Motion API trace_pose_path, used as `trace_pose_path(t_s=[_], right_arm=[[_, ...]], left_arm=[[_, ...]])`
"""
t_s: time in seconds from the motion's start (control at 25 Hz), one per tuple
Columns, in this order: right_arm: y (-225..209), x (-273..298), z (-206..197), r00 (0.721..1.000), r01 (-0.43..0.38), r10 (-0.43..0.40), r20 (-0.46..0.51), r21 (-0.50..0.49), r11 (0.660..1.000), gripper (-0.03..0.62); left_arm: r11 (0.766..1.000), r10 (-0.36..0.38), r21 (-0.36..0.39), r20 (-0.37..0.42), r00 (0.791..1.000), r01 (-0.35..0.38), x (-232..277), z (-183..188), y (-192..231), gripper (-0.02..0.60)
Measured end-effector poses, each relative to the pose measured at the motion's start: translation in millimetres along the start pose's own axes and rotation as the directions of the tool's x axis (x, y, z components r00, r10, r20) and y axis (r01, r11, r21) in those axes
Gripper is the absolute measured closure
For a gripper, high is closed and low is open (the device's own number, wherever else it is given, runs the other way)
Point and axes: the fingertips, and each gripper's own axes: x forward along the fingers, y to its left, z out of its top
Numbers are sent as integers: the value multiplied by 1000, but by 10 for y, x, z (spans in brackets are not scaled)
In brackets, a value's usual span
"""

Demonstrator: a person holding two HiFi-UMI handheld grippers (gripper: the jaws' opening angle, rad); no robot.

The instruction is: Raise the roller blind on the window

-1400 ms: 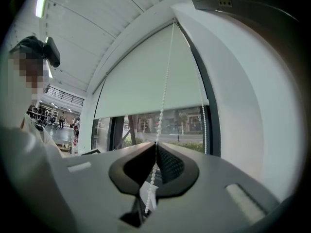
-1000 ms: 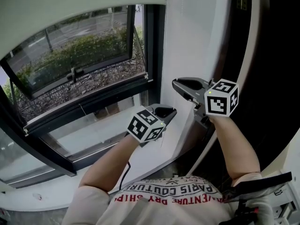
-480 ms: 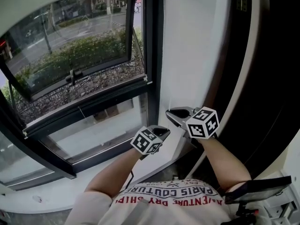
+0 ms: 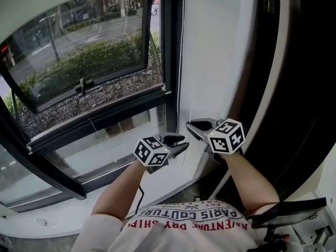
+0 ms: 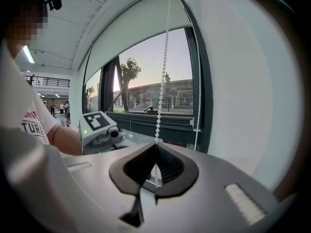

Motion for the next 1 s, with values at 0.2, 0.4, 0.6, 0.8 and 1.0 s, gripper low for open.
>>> trace_pose_path(t_s=[0.2, 0.4, 0.6, 0.8, 1.0], right_arm=[[27, -26, 13, 1000, -14, 14, 14, 16, 1000, 586], [160, -10, 29, 998, -53, 53, 20, 9, 999, 586], [273, -10, 59, 993, -104, 101, 59, 45, 994, 586], [316, -20, 86, 992, -111, 109, 64, 24, 994, 586], [227, -59, 52, 994, -90, 89, 58, 20, 996, 586]], left_arm=[[994, 87, 52, 202, 975, -100, -580, 1018, 287, 451], [983, 51, 146, 356, 933, -109, -871, 2160, 137, 451], [984, -31, 172, 409, 912, -43, -830, 2883, -39, 449], [992, -42, 126, 428, 903, -13, -728, 3059, 11, 460], [995, -41, 99, 449, 893, -4, -754, 3044, 107, 459]])
